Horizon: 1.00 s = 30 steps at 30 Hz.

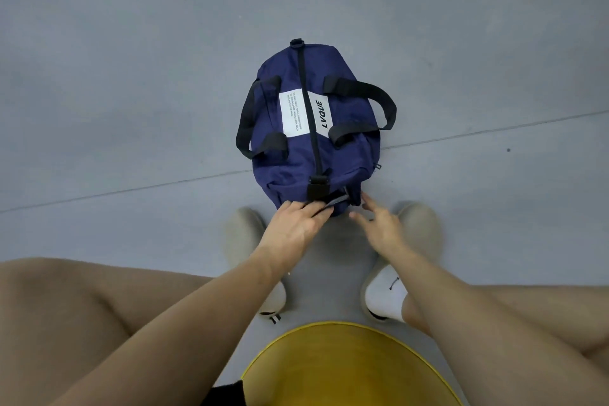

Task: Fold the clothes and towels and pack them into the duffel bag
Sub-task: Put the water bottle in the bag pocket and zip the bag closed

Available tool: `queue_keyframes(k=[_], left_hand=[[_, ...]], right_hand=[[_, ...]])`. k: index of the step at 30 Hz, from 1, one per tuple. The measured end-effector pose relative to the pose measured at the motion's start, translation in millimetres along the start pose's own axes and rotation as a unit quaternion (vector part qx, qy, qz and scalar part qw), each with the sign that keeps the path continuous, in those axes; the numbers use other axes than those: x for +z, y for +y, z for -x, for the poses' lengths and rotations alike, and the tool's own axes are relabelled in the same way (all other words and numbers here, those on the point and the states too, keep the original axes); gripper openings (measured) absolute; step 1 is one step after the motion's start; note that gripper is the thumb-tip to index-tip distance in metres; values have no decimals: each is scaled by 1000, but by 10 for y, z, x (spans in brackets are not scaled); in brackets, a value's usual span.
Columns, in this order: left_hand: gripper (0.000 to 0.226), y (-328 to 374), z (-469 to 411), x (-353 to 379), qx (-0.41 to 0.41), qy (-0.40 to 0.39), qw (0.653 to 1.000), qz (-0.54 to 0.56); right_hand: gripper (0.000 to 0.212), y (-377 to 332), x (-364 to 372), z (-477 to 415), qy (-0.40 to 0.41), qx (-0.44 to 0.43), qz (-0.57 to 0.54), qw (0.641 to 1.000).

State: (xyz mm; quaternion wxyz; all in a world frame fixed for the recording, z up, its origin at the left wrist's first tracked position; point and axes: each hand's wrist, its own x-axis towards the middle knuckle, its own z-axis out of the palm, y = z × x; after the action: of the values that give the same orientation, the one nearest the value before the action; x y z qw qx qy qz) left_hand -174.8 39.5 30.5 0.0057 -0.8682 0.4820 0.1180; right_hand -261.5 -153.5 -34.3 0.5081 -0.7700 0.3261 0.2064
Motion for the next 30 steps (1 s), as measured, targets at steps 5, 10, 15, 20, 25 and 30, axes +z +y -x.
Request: queue_keyframes(k=[5,10,15,20,25,30], left_hand=[[51,-42,-66,-65,64,67,996,-4],[49,-50,-161,-135,55,87,995,-14],[46,-23,-184,-187,53,86,994,-37],[47,-5,-179,-227,52,86,993,-63],[50,-46,-222,-272,42,83,995,-33],[53,-55,-276,-336,33,62,997,-10]], right_hand=[[58,-136,128,-114,43,-16,35,998],[23,-182,239,-77,154,-20,125,980],[27,-277,284,-118,161,-16,55,985],[27,-296,338,-226,112,59,-32,991],[16,-346,251,-370,110,122,-93,982],[20,-282,251,-465,76,154,-145,974]])
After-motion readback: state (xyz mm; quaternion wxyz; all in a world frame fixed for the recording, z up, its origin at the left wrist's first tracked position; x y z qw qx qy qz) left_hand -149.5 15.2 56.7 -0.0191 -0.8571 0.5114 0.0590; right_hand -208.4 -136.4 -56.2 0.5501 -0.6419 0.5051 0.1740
